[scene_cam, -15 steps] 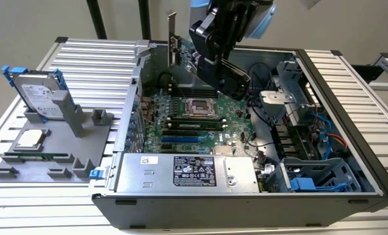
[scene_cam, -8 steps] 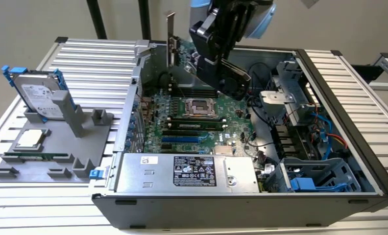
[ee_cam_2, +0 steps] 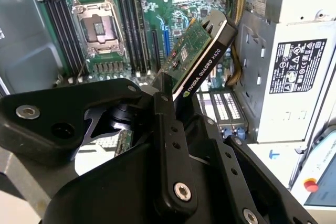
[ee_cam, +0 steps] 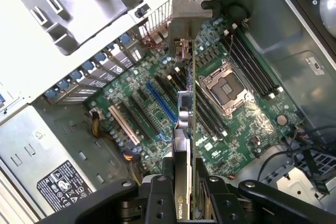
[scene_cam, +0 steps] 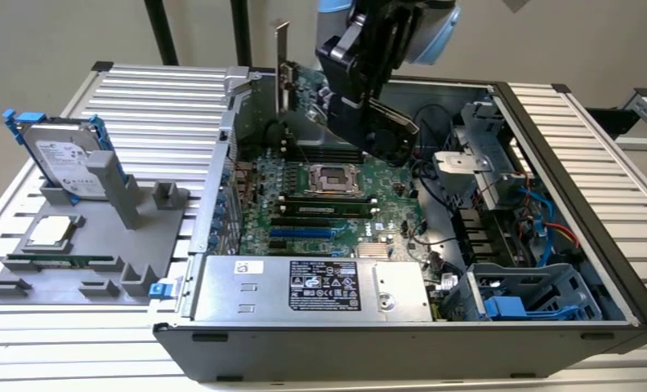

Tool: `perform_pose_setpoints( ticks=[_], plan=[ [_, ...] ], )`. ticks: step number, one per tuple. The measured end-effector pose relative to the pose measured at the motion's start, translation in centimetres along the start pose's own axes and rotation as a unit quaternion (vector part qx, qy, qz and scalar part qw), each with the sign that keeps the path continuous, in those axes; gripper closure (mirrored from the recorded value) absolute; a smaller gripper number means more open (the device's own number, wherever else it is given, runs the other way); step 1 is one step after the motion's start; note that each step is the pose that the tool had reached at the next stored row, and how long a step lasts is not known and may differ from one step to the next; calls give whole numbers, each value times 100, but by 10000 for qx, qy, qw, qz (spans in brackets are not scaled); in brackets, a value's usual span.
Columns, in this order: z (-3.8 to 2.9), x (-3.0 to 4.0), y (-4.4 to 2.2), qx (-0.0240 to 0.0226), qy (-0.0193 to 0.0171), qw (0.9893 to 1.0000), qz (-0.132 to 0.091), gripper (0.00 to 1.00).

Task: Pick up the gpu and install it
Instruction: 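Insert the gpu into the slot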

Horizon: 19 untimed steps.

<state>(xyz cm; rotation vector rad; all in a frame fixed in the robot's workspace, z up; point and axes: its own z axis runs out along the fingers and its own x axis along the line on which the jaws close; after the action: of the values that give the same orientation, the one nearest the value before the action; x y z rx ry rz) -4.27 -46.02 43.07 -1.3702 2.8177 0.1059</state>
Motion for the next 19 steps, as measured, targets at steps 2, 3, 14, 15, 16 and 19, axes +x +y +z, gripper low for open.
perform_pose_setpoints(
  ticks=[2,3,14,15,16,19],
  plan=[
    [0,0,0,-1,3,10000,-41,100],
    [0,0,0,-2,4,10000,-62,100],
    [0,0,0,-10,17,9996,-289,100],
    [0,0,0,-11,18,9995,-310,100],
    [0,0,0,-12,19,9995,-330,100],
    [0,0,0,-14,23,9992,-391,100]
  ],
)
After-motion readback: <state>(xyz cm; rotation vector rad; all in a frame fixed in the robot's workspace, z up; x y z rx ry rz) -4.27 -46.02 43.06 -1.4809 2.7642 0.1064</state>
